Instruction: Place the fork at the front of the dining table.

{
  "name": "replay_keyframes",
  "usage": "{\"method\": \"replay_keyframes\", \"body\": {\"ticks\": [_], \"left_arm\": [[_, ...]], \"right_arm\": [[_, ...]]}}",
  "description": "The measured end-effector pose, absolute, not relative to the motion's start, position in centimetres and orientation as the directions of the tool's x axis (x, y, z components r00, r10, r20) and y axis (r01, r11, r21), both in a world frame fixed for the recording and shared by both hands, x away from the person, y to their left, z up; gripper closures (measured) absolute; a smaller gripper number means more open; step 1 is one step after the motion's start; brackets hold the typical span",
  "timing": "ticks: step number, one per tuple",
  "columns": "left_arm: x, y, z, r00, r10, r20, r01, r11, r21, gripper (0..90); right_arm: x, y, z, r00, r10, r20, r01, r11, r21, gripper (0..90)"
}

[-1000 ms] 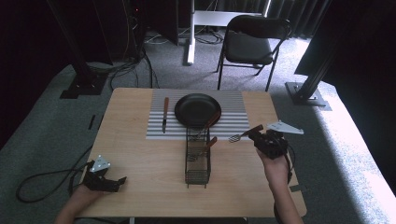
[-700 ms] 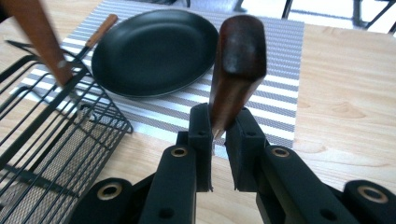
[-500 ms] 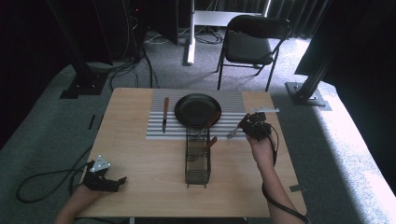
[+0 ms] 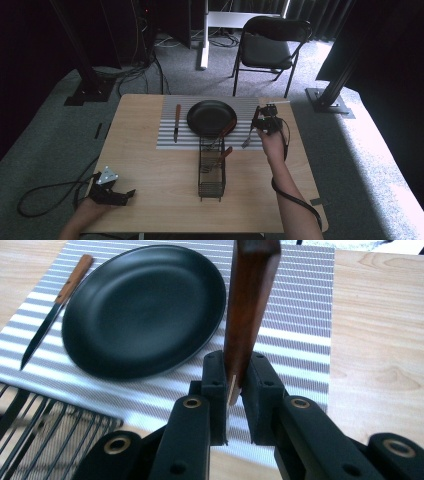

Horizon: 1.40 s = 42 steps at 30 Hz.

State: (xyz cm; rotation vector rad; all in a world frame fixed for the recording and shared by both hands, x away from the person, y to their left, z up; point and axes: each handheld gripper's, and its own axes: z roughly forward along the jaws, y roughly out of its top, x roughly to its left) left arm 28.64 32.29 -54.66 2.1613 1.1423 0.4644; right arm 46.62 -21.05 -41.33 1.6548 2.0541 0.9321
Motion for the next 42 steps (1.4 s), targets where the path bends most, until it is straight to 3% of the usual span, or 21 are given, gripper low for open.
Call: {"method": "replay_keyframes", "body": {"ticks": [10,23,31,35,42], "left_arm": [[28.6,32.3,-54.7,0.560,0.829,0.012,0.602,-0.417,0.681,0.0],[28.7,32.3,-54.7,0.546,0.838,0.013,0.608,-0.406,0.682,0.0],[28.7,32.3,-54.7,0.546,0.838,0.013,0.608,-0.406,0.682,0.0],[28.7,32.3,-54.7,0.546,0.838,0.013,0.608,-0.406,0.682,0.0],[28.7,32.3,-54.7,0.546,0.837,0.014,0.608,-0.408,0.681,0.0]], "right_arm": [[53.1,-19.2,-42.8,-0.184,0.972,0.143,0.791,0.061,0.608,80.8],[60.1,-18.1,-48.0,-0.056,0.983,0.173,0.878,-0.034,0.478,80.8],[61.4,-16.9,-50.6,-0.044,0.991,0.123,0.889,-0.017,0.457,80.7],[61.4,-17.0,-50.3,-0.053,0.988,0.142,0.892,-0.017,0.451,79.2],[58.7,-18.1,-47.9,-0.094,0.983,0.155,0.871,0.006,0.492,69.1]]}}
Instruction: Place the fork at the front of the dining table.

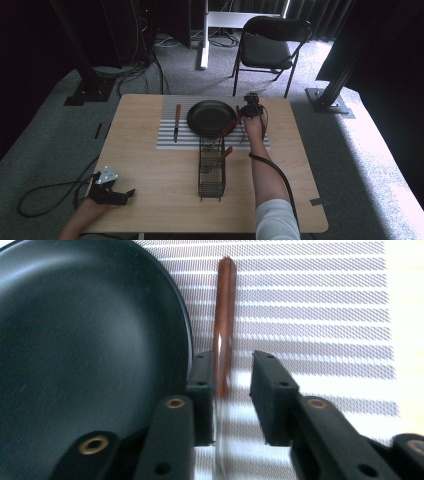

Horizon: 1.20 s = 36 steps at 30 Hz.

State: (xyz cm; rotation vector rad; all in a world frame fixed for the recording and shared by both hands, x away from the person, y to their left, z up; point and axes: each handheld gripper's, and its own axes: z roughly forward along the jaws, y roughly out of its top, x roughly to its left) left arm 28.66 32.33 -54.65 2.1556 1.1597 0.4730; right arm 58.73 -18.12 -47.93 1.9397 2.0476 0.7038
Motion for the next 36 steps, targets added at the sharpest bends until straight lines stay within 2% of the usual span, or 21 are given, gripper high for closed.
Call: {"method": "replay_keyframes", "body": {"ticks": [6,10,15,22,27,32,36], "left_arm": [[28.7,32.3,-54.7,0.546,0.838,0.013,0.608,-0.407,0.682,0.0],[28.6,32.3,-54.7,0.542,0.840,0.013,0.610,-0.404,0.682,0.0],[28.6,32.3,-54.7,0.537,0.843,0.013,0.612,-0.401,0.682,0.0],[28.6,32.3,-54.7,0.537,0.843,0.013,0.612,-0.400,0.682,0.0],[28.6,32.3,-54.7,0.537,0.843,0.013,0.612,-0.400,0.682,0.0],[28.6,32.3,-54.7,0.537,0.843,0.013,0.612,-0.400,0.682,0.0],[28.6,32.3,-54.7,0.537,0.843,0.013,0.612,-0.400,0.682,0.0]], "right_arm": [[54.9,-19.3,-48.0,-0.138,0.974,0.180,0.871,0.032,0.491,63.8],[53.2,-19.5,-48.8,-0.144,0.972,0.185,0.876,0.038,0.481,64.4],[52.7,-19.0,-49.2,-0.159,0.972,0.173,0.875,0.058,0.480,69.3],[53.2,-17.9,-49.9,-0.177,0.972,0.155,0.886,0.089,0.454,85.3],[52.9,-19.2,-50.3,-0.150,0.975,0.163,0.883,0.058,0.465,85.7],[52.7,-20.3,-50.6,-0.135,0.976,0.174,0.887,0.041,0.459,77.9],[52.0,-20.9,-50.5,-0.121,0.971,0.208,0.880,0.008,0.475,64.7]]}}
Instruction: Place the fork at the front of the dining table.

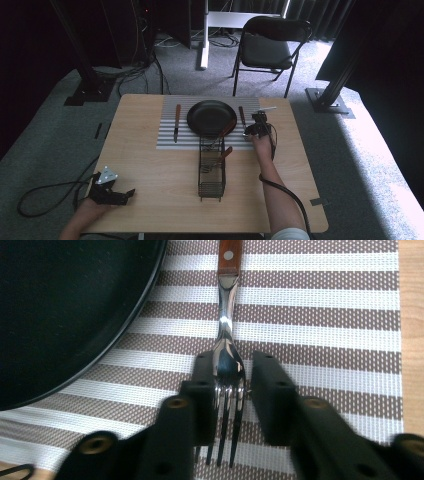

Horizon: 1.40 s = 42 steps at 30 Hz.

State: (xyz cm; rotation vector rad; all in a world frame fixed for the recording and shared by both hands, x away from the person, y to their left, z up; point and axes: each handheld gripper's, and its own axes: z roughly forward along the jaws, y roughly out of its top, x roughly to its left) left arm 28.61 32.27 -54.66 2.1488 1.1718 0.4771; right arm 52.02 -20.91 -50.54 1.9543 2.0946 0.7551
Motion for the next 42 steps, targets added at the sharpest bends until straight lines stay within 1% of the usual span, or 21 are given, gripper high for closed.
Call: {"method": "replay_keyframes", "body": {"ticks": [1,3,12,18,19,20,23,24,25,26,28,29,33,42], "left_arm": [[28.6,32.3,-54.7,0.537,0.843,0.013,0.612,-0.400,0.682,0.0],[28.6,32.3,-54.7,0.537,0.843,0.013,0.612,-0.401,0.682,0.0],[28.6,32.3,-54.7,0.537,0.843,0.013,0.612,-0.401,0.682,0.0],[28.6,32.3,-54.7,0.537,0.843,0.013,0.612,-0.400,0.682,0.0],[28.6,32.3,-54.7,0.537,0.843,0.013,0.612,-0.401,0.681,0.0],[28.6,32.3,-54.7,0.537,0.843,0.013,0.612,-0.400,0.682,0.0],[28.6,32.3,-54.7,0.537,0.843,0.013,0.612,-0.401,0.682,0.0],[28.6,32.3,-54.7,0.537,0.843,0.013,0.612,-0.401,0.682,0.0],[28.6,32.3,-54.7,0.537,0.843,0.013,0.612,-0.401,0.682,0.0],[28.6,32.3,-54.7,0.537,0.843,0.013,0.612,-0.401,0.682,0.0],[28.6,32.3,-54.7,0.537,0.843,0.013,0.612,-0.401,0.681,0.0],[28.6,32.3,-54.7,0.537,0.843,0.013,0.612,-0.401,0.682,0.0],[28.6,32.3,-54.7,0.537,0.843,0.013,0.612,-0.401,0.682,0.0],[28.6,32.3,-54.7,0.537,0.843,0.013,0.612,-0.400,0.682,0.0]], "right_arm": [[51.8,-21.0,-50.6,-0.121,0.970,0.212,0.879,0.005,0.477,60.1],[51.3,-21.2,-50.7,-0.124,0.967,0.224,0.878,0.001,0.479,57.9],[49.6,-20.8,-51.5,-0.182,0.946,0.269,0.886,0.040,0.461,57.6],[49.0,-20.3,-51.6,-0.221,0.934,0.282,0.879,0.065,0.472,57.3],[48.7,-20.2,-51.5,-0.233,0.932,0.279,0.873,0.074,0.483,51.5],[48.6,-20.2,-51.4,-0.235,0.930,0.282,0.871,0.072,0.486,48.5],[48.3,-20.4,-51.3,-0.232,0.935,0.270,0.863,0.070,0.500,34.3],[48.1,-20.6,-51.2,-0.228,0.936,0.269,0.859,0.064,0.509,32.6],[48.0,-20.7,-51.1,-0.228,0.936,0.268,0.854,0.060,0.517,26.1],[47.9,-20.8,-51.1,-0.240,0.933,0.269,0.852,0.069,0.520,21.4],[47.5,-21.1,-51.1,-0.247,0.932,0.266,0.845,0.073,0.530,18.5],[47.2,-21.3,-51.1,-0.260,0.931,0.258,0.832,0.080,0.548,14.0],[46.3,-22.0,-51.2,-0.267,0.928,0.259,0.803,0.066,0.593,13.3],[44.1,-22.6,-51.6,-0.302,0.925,0.231,0.783,0.103,0.614,13.6]]}}
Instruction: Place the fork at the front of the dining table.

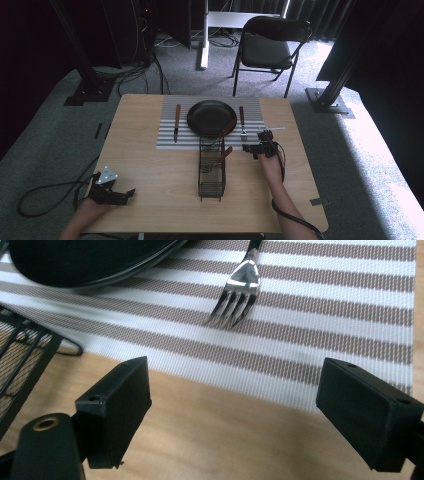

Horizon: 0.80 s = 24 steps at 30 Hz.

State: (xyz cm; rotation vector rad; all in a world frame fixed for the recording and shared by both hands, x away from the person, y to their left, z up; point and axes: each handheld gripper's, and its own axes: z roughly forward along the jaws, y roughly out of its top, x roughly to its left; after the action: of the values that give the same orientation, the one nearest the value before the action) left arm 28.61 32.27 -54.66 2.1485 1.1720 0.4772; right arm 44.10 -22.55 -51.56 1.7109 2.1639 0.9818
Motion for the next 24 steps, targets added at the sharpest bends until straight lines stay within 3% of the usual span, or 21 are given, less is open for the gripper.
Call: {"method": "replay_keyframes", "body": {"ticks": [15,24], "left_arm": [[28.6,32.3,-54.7,0.537,0.843,0.013,0.612,-0.401,0.681,0.0],[28.6,32.3,-54.7,0.537,0.843,0.013,0.612,-0.401,0.681,0.0]], "right_arm": [[38.9,-24.7,-52.4,-0.314,0.927,0.206,0.713,0.087,0.696,13.6],[35.7,-26.3,-52.4,-0.344,0.931,0.124,0.613,0.123,0.780,13.6]]}}
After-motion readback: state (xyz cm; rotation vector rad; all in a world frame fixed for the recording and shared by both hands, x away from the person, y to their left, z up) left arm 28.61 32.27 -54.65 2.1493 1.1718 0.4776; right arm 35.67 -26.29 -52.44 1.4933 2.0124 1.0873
